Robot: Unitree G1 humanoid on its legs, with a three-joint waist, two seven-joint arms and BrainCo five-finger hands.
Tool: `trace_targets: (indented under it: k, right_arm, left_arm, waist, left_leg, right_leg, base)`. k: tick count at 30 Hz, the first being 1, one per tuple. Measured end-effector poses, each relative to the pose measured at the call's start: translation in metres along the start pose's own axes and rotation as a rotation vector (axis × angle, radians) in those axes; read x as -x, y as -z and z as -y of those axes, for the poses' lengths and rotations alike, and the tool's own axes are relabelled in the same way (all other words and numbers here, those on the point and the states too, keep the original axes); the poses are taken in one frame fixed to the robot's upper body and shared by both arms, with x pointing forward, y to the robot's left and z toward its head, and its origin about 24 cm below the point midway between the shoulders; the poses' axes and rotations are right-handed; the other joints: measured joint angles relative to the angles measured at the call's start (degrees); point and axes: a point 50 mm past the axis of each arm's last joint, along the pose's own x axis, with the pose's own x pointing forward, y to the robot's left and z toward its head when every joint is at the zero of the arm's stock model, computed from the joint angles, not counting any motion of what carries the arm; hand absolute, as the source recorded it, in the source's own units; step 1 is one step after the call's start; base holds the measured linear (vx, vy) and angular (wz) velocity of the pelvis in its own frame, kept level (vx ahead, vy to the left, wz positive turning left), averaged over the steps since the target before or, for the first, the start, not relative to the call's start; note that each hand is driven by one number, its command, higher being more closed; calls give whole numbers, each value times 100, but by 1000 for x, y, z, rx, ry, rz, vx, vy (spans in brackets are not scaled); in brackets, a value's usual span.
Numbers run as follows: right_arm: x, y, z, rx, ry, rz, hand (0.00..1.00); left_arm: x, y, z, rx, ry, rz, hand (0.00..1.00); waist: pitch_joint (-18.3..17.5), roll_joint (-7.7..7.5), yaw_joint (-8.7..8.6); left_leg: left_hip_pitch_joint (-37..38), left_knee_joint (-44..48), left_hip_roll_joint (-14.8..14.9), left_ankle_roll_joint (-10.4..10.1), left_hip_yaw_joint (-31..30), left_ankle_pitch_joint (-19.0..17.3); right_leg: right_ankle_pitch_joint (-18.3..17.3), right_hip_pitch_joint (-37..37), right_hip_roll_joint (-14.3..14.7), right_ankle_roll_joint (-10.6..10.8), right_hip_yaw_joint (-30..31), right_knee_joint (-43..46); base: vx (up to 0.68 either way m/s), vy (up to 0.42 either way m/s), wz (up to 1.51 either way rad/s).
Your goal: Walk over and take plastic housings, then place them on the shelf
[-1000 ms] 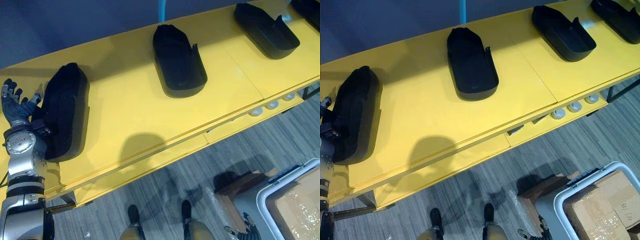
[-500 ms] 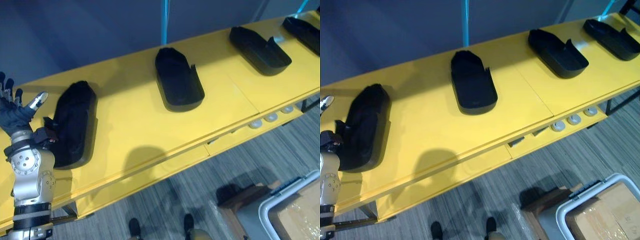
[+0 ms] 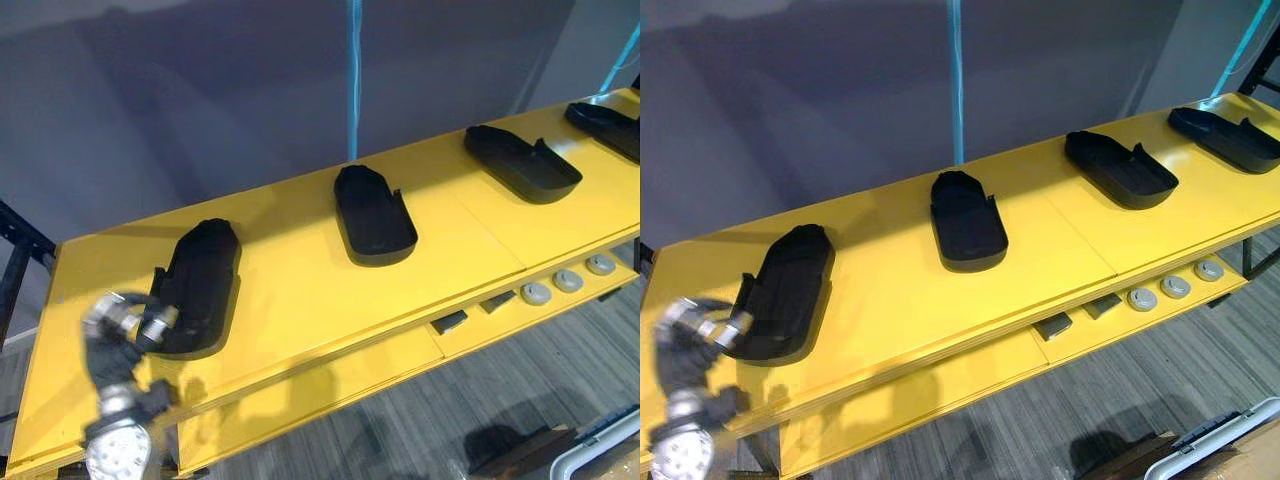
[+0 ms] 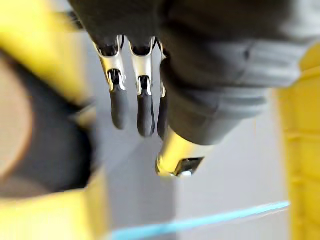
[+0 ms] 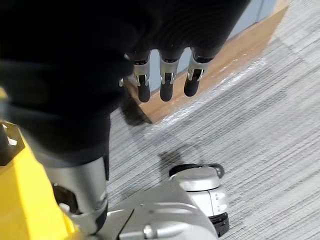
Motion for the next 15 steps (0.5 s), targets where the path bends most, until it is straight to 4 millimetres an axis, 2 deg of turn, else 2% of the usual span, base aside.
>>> trace_targets:
  k: [4, 8, 15]
  right_arm:
    - [0, -1, 0, 4, -8, 2, 0]
    - [0, -2, -1, 15, -20, 8, 0]
    - [-4, -12, -1, 43, -41, 41, 0]
  left_arm:
    - [9, 8, 14, 40, 92, -52, 100]
    - [12, 11, 15, 63, 132, -81, 100]
    - [7, 18, 25, 100, 185, -109, 100]
  waist:
    - [35, -10, 3]
    - [115, -32, -9]
    - [258, -75, -6]
  left_leg:
    - [-43, 4, 17, 6, 27, 13]
    - [-8, -5, 26, 7, 154, 11]
    - [-109, -8, 39, 7, 266, 10]
  right_leg:
    - [86, -25, 27, 1, 54, -83]
    - [117, -51, 40, 7, 167, -109]
    - [156, -234, 58, -3, 291, -104]
  base:
    - [-46, 7, -6]
    - [-26, 8, -13]
    - [-7, 4, -9]
